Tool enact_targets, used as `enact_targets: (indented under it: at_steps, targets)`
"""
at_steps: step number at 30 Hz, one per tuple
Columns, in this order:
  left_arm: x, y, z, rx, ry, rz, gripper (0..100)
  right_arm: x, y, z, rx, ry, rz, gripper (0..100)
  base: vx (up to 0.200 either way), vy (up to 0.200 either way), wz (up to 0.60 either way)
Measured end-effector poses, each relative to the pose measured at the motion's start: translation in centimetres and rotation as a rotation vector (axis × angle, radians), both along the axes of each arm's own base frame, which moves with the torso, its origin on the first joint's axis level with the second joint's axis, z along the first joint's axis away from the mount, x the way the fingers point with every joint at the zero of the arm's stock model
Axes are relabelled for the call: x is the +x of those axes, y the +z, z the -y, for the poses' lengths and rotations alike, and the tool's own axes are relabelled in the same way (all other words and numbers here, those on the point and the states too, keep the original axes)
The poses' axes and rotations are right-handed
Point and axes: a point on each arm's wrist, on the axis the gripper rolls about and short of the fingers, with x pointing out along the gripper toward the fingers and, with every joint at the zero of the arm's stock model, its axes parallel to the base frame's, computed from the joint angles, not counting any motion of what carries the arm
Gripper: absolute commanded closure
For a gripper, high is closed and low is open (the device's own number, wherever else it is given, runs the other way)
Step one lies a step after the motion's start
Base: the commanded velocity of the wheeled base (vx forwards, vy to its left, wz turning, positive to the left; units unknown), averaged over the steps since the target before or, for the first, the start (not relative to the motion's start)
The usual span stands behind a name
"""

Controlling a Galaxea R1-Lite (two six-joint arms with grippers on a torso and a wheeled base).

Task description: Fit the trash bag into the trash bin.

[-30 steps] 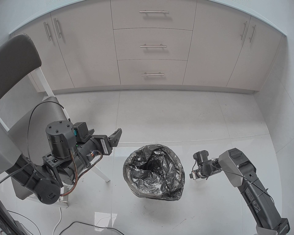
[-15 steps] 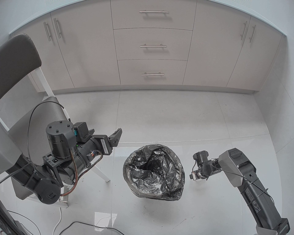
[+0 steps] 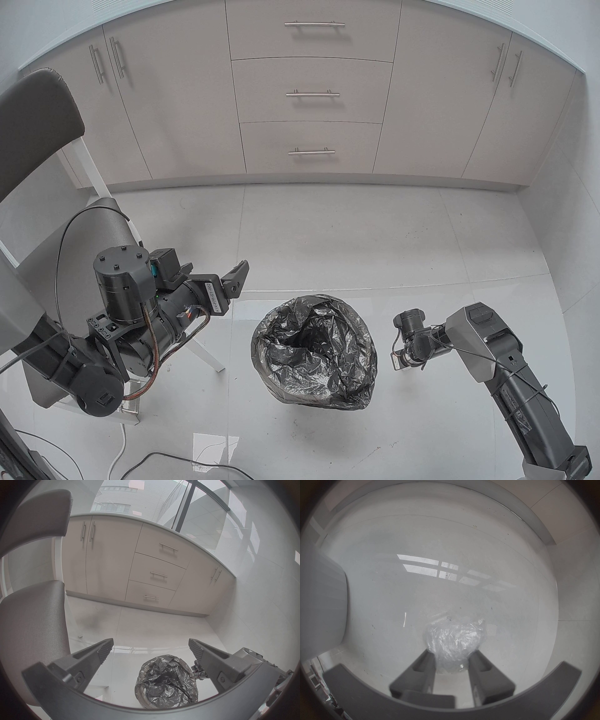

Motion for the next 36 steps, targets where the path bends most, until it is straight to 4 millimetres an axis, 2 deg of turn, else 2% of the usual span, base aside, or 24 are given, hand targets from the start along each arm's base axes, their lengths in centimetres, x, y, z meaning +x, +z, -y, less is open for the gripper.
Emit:
enact_targets:
  at_steps: [12, 18, 21, 25, 31, 36]
  targets:
    - [-0.1, 0.2, -0.1, -0.004, 0.001, 0.004, 0, -0.5, -0.2, 0.0, -0.041, -0.017, -0.045, 100, 0.0, 0.0, 0.0]
    - [-0.3, 0.4, -0.1, -0.006, 0.0, 0.01, 0, -1.7, 0.1, 0.1, -0.088, -0.017, -0.19, 100, 0.0, 0.0, 0.0]
    - [-0.4, 0.5, -0.1, -0.008, -0.002, 0.013, 0, -2.4, 1.0, 0.2, -0.108, -0.017, -0.282, 100, 0.0, 0.0, 0.0]
    - [-0.5, 0.7, -0.2, -0.011, -0.004, 0.018, 0, -1.6, 4.7, -0.1, -0.098, -0.023, -0.251, 100, 0.0, 0.0, 0.0]
    - [-0.8, 1.1, -0.2, -0.017, -0.006, 0.029, 0, -0.2, 12.8, -0.8, -0.065, -0.023, -0.119, 100, 0.0, 0.0, 0.0]
    - [-1.1, 1.5, -0.2, -0.023, -0.01, 0.041, 0, -0.4, 19.5, -2.0, -0.04, -0.003, -0.023, 100, 0.0, 0.0, 0.0]
